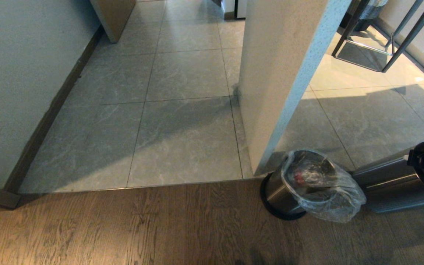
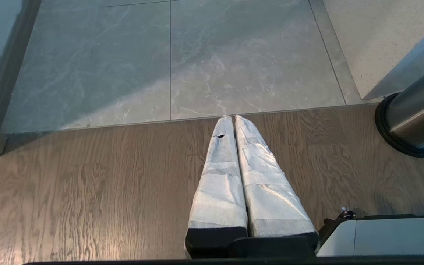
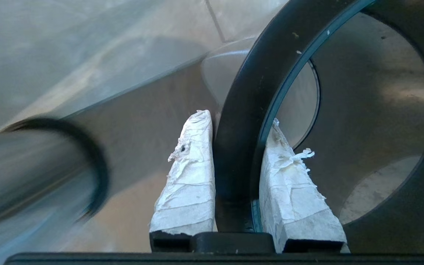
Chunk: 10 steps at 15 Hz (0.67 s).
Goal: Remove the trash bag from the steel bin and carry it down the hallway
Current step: Place the outer trash can on the ground
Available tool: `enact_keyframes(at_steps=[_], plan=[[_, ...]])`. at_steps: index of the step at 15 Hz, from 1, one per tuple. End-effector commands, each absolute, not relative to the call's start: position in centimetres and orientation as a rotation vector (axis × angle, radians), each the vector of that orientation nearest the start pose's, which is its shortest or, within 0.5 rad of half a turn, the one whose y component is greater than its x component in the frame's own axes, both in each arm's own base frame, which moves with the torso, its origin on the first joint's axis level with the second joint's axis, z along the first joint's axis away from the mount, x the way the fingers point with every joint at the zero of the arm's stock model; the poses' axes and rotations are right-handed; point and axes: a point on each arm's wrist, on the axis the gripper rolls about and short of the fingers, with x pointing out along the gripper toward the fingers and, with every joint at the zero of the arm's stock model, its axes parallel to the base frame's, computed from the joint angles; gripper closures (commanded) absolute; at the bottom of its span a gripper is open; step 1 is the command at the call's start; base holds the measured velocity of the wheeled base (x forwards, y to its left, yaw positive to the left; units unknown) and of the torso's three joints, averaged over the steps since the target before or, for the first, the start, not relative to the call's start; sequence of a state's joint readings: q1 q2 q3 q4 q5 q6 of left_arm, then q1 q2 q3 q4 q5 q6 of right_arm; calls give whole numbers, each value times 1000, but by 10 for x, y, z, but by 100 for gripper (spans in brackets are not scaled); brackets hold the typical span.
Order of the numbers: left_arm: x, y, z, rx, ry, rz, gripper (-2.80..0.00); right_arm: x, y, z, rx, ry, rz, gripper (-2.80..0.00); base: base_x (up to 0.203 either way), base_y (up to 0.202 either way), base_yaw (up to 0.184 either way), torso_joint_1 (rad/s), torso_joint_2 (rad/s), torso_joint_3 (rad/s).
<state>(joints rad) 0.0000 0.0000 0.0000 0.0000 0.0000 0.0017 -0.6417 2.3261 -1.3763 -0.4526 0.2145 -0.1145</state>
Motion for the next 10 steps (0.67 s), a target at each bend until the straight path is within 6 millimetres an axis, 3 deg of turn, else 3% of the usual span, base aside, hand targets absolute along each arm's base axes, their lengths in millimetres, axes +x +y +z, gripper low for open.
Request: enact_keyframes(at_steps=[1, 6, 10], plan=[[-23, 0, 75, 2, 0, 0, 0, 382, -280, 28, 114, 532, -383, 0, 0, 0, 0, 0, 0, 0], [-23, 0, 75, 2, -1, 0, 0, 388, -282, 17, 119, 556, -374, 0, 0, 0, 0, 0, 0, 0], [-23, 0, 75, 2, -1, 0, 0, 388, -281, 42, 90, 498, -340, 0, 0, 0, 0, 0, 0, 0]])
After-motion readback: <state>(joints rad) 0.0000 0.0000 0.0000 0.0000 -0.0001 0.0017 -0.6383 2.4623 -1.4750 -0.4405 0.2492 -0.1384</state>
